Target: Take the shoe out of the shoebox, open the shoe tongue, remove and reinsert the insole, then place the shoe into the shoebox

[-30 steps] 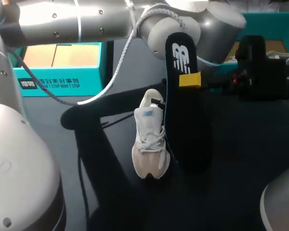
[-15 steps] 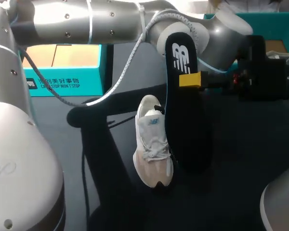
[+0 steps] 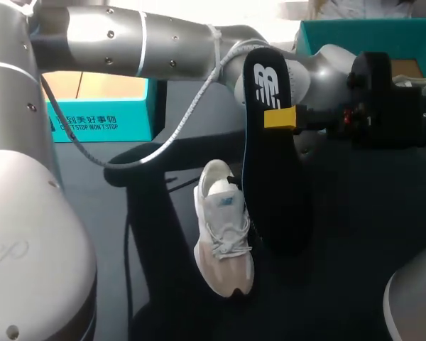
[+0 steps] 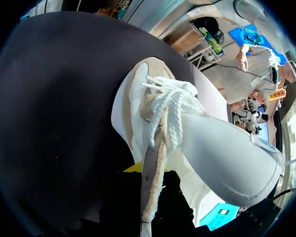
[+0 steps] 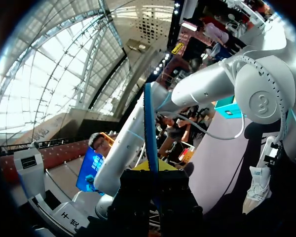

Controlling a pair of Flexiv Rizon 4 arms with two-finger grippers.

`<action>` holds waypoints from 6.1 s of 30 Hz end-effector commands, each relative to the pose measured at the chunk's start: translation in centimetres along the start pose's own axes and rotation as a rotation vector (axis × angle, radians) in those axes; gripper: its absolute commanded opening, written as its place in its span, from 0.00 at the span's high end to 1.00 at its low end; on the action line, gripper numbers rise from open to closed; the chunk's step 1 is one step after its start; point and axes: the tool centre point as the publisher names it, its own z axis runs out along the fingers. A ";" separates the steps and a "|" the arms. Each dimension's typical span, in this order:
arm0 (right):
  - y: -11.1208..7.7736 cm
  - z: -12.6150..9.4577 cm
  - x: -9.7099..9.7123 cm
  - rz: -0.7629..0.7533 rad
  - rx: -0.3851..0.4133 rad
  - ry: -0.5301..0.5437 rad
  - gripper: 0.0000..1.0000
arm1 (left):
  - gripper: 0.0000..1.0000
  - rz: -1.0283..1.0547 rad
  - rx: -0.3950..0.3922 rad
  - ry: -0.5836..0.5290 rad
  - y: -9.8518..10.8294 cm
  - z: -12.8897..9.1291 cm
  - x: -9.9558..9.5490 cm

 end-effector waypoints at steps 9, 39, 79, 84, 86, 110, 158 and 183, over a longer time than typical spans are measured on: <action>-0.3 1.1 0.9 0.000 -0.040 -0.013 1.00 | 0.00 0.040 0.038 -0.031 0.4 -1.1 0.9; -0.3 1.1 0.9 0.000 -0.040 -0.013 1.00 | 0.00 0.094 -0.132 -0.712 5.5 -16.3 12.1; 7.2 -4.2 -10.2 0.218 -0.131 -0.149 1.00 | 0.00 0.409 -0.126 -1.267 5.9 -17.2 17.4; 9.4 -3.0 -12.1 0.287 -0.165 -0.107 1.00 | 0.00 0.380 -0.143 -1.483 5.6 -17.1 17.3; 10.0 -2.8 -13.2 0.344 -0.179 -0.111 1.00 | 0.00 0.404 -0.145 -1.566 5.3 -17.3 17.6; 9.8 -0.1 -17.3 0.637 -0.248 -0.124 1.00 | 0.00 0.406 -0.048 -1.966 1.5 -19.4 18.5; 8.8 7.1 -21.7 0.853 -0.240 -0.152 0.94 | 1.00 0.412 -0.113 -2.158 -0.6 -19.4 14.0; 5.5 -3.5 -18.4 0.430 0.021 -0.133 0.00 | 1.00 0.405 0.000 -2.138 -0.4 -16.9 20.8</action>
